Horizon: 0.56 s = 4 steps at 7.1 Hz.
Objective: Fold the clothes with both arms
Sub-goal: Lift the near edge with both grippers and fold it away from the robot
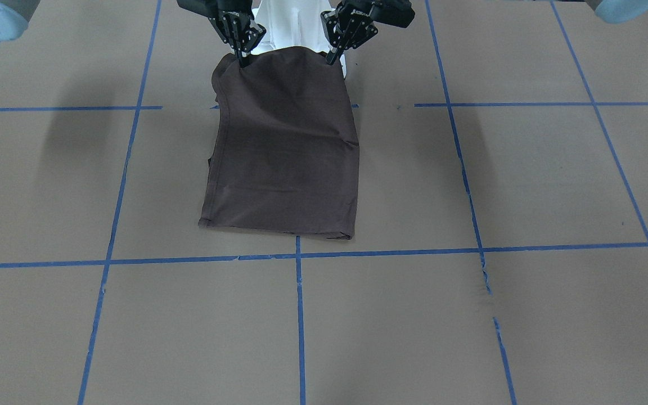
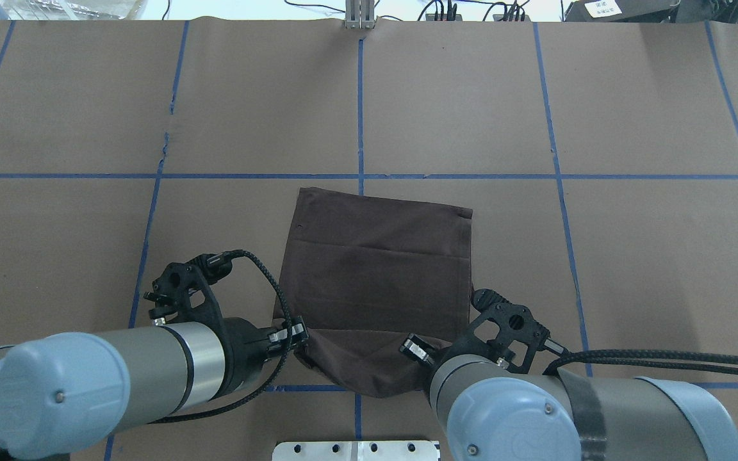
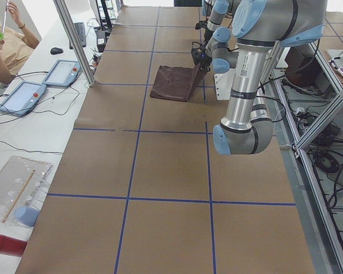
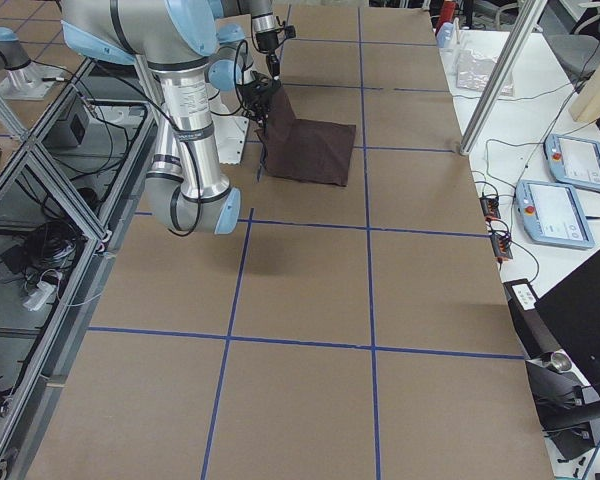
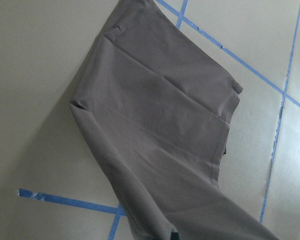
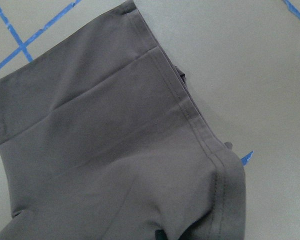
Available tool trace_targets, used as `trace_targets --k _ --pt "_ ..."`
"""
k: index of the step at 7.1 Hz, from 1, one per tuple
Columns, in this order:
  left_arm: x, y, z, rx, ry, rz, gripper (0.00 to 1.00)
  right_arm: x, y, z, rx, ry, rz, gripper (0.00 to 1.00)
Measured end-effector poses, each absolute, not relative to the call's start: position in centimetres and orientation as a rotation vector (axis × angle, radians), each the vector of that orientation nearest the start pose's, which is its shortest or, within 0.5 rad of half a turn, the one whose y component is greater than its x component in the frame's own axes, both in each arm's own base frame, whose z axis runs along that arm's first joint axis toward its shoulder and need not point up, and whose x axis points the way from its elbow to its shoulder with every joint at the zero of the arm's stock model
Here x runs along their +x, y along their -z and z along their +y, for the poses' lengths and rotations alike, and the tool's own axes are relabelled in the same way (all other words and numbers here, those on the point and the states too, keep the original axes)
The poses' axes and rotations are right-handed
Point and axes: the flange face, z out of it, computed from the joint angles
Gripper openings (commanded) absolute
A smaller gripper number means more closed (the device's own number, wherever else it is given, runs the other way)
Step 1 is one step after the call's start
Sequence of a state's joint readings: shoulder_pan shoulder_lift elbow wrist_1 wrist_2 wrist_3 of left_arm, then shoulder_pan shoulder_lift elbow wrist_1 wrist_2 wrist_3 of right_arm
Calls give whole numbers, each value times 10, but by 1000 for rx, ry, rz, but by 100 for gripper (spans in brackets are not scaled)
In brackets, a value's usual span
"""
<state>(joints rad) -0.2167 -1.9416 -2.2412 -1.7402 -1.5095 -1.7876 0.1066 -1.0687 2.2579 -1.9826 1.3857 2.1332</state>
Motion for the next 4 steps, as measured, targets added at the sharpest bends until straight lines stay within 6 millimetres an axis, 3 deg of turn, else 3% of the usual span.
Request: trace_targets --k 2,4 --pt "442 -168 -283 139 433 1179 0 -489 -189 -239 47 -741 -787 0" --pt "458 -173 -330 203 460 1128 0 -512 -214 -288 97 -768 -785 0"
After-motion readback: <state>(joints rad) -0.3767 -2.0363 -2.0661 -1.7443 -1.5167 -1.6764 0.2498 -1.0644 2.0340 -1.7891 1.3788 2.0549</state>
